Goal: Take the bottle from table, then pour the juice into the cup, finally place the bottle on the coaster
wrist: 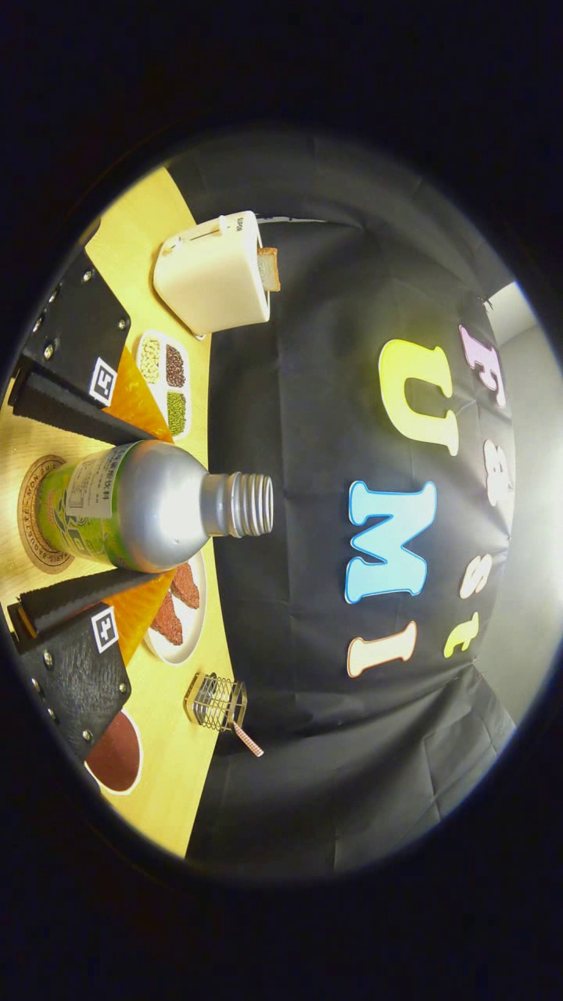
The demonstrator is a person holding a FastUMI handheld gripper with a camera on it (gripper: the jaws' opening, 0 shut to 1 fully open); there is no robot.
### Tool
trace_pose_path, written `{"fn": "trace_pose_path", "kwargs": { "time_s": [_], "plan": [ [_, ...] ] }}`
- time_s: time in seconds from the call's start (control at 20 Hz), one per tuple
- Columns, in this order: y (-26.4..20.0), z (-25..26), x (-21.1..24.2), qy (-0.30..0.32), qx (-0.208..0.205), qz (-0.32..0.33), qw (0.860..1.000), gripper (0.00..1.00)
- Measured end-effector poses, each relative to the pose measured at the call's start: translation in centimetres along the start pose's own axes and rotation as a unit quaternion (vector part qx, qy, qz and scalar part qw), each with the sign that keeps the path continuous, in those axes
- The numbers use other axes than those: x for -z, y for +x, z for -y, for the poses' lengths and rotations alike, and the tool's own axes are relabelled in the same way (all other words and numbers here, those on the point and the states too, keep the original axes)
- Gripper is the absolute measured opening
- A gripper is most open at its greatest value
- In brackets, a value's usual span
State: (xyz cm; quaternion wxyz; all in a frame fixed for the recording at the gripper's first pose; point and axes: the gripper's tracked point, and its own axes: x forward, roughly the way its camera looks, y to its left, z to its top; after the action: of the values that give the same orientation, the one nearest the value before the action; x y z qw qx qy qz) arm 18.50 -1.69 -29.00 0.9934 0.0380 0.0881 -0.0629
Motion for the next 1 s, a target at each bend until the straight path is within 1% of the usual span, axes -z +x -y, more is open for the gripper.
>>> {"fn": "trace_pose_path", "kwargs": {
  "time_s": [0.15,0.2,0.25,0.35,0.45,0.65,0.8,0.9,1.0],
  "plan": [
    [0.0,0.1,0.0,-0.012,0.006,0.002,1.0,0.78],
    [0.0,0.3,0.2,-0.015,0.013,-0.005,1.0,0.8],
    [-0.2,0.1,0.4,-0.015,0.008,-0.007,1.0,0.81],
    [-0.7,-0.2,-0.1,-0.016,-0.003,-0.004,1.0,0.99],
    [-1.2,0.2,-0.8,-0.02,0.0,0.001,1.0,0.97],
    [-4.1,0.2,-4.6,-0.01,-0.008,0.025,1.0,0.97],
    [-7.1,1.4,-8.2,-0.023,0.017,0.048,0.998,0.96],
    [-9.3,1.2,-11.1,-0.032,0.013,0.066,0.997,0.96],
    [-11.1,0.8,-13.1,-0.033,0.0,0.079,0.996,0.96]
  ]
}}
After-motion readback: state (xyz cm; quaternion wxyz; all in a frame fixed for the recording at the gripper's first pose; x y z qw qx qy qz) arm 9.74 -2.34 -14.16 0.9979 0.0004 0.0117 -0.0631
